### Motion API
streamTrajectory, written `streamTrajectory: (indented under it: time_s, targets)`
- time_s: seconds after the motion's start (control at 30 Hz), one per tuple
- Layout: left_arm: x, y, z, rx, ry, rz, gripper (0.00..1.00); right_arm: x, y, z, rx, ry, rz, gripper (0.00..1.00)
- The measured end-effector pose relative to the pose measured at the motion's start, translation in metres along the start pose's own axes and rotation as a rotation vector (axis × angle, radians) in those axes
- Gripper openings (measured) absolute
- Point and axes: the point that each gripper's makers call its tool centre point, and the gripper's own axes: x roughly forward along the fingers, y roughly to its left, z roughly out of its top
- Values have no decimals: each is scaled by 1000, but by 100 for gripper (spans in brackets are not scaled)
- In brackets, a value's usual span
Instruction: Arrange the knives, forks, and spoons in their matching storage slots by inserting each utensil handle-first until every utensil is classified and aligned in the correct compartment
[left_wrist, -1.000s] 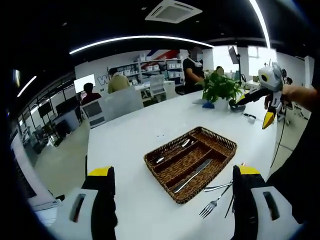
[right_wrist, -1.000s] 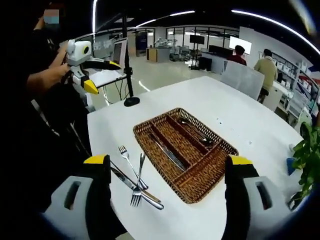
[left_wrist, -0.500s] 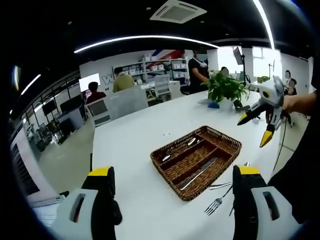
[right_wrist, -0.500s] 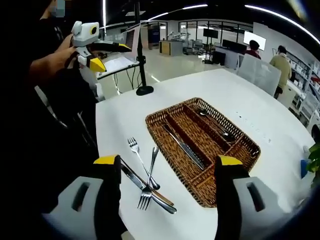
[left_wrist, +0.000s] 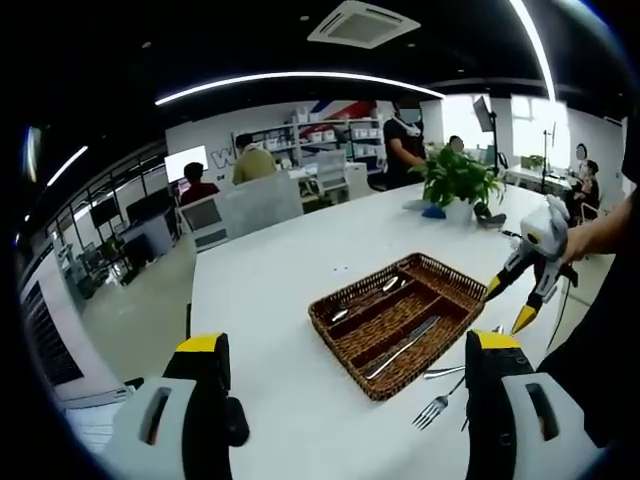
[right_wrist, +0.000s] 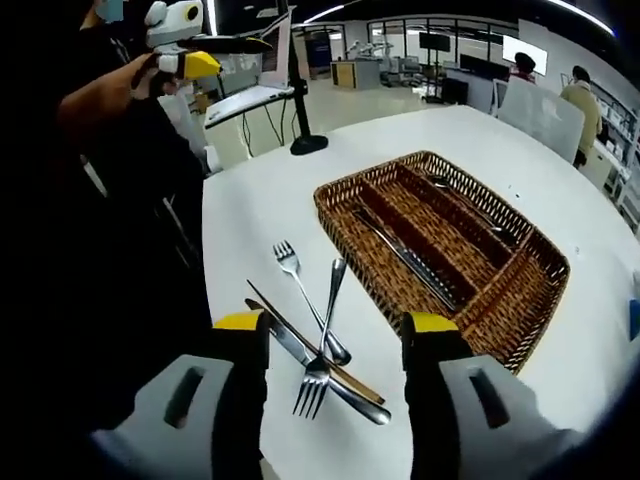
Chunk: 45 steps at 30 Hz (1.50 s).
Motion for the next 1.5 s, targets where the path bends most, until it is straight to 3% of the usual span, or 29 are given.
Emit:
streamTrajectory:
  time_s: [0.2, 0.33, 0.57, 0.87, 1.07, 1.5]
  targets:
    - [-3, 3, -2, -4, 3, 5, 100, 15, 13, -14, 35, 42, 53, 39]
    - [-5, 5, -4, -6, 5, 11, 100, 25, 18, -24, 57, 60, 79, 35]
    - [-5, 6, -6, -15, 2, 12, 100, 43, 21, -44, 171, 108, 126, 30]
    - [-10, 9, -8, -18, 10, 18, 100, 57, 20, -54, 207, 142, 115, 27]
    - [-10, 12, -10, -18, 17, 18, 100, 62, 24, -61, 248, 182, 130, 18]
    - [-9, 20, -13, -20, 16, 20, 100, 71, 20, -69, 242, 229, 105, 11]
